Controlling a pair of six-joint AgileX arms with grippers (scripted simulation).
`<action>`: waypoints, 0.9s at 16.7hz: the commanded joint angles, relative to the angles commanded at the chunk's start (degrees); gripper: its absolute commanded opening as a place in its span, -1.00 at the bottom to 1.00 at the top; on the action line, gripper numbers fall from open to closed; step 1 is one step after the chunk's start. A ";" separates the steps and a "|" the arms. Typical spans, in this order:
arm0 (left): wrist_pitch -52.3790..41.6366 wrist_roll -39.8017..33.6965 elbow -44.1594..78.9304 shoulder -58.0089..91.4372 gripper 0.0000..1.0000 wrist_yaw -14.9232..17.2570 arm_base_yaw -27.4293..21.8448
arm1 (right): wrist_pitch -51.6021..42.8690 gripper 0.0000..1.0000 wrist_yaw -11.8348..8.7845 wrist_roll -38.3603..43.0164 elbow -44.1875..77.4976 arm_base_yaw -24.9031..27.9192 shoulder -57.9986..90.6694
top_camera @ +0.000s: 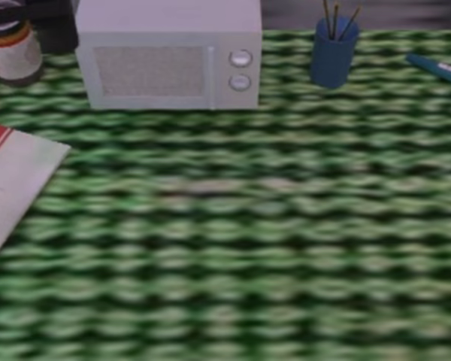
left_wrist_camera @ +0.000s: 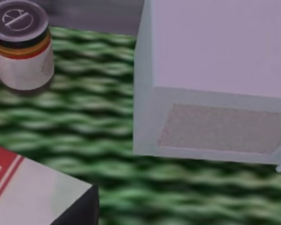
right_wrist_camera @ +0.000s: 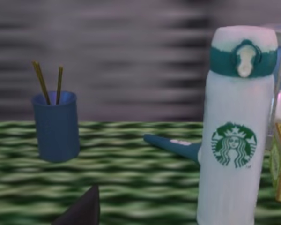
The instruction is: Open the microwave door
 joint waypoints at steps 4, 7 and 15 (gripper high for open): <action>-11.59 -5.72 24.13 21.61 1.00 -2.78 -6.00 | 0.00 1.00 0.00 0.00 0.00 0.00 0.00; -19.53 -9.36 39.00 35.66 1.00 -4.66 -9.96 | 0.00 1.00 0.00 0.00 0.00 0.00 0.00; -32.80 -14.72 61.64 58.94 1.00 -7.64 -16.17 | 0.00 1.00 0.00 0.00 0.00 0.00 0.00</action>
